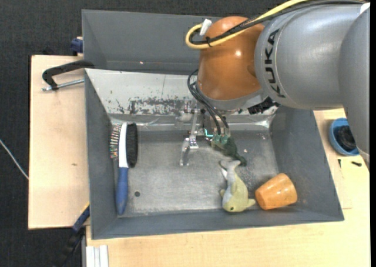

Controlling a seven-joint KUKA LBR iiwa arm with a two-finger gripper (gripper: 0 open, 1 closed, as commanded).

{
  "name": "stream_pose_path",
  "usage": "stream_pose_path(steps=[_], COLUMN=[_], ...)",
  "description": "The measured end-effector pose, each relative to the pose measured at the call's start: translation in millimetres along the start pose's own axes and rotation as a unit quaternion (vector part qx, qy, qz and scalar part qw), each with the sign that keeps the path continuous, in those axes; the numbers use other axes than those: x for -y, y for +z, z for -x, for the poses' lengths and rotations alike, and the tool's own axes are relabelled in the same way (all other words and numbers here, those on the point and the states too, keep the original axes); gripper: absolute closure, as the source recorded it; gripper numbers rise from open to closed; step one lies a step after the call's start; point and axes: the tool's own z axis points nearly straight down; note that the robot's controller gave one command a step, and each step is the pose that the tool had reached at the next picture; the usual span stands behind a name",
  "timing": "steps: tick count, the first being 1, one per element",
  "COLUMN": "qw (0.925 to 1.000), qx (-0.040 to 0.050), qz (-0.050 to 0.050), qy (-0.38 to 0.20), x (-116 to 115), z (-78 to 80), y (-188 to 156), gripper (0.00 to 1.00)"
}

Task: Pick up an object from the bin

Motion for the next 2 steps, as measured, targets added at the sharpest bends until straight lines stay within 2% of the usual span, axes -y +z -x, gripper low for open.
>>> stream_pose_path(steps=[1,2], qw=[0.9997,0.9999], qx=[0.0073,0.0083], qz=[0.001,-0.002], qy=[-0.022,0.015], x=[48.3,129.2], z=[34.0,30.1], y=[96.4,64.9], gripper=[0.00,0.00])
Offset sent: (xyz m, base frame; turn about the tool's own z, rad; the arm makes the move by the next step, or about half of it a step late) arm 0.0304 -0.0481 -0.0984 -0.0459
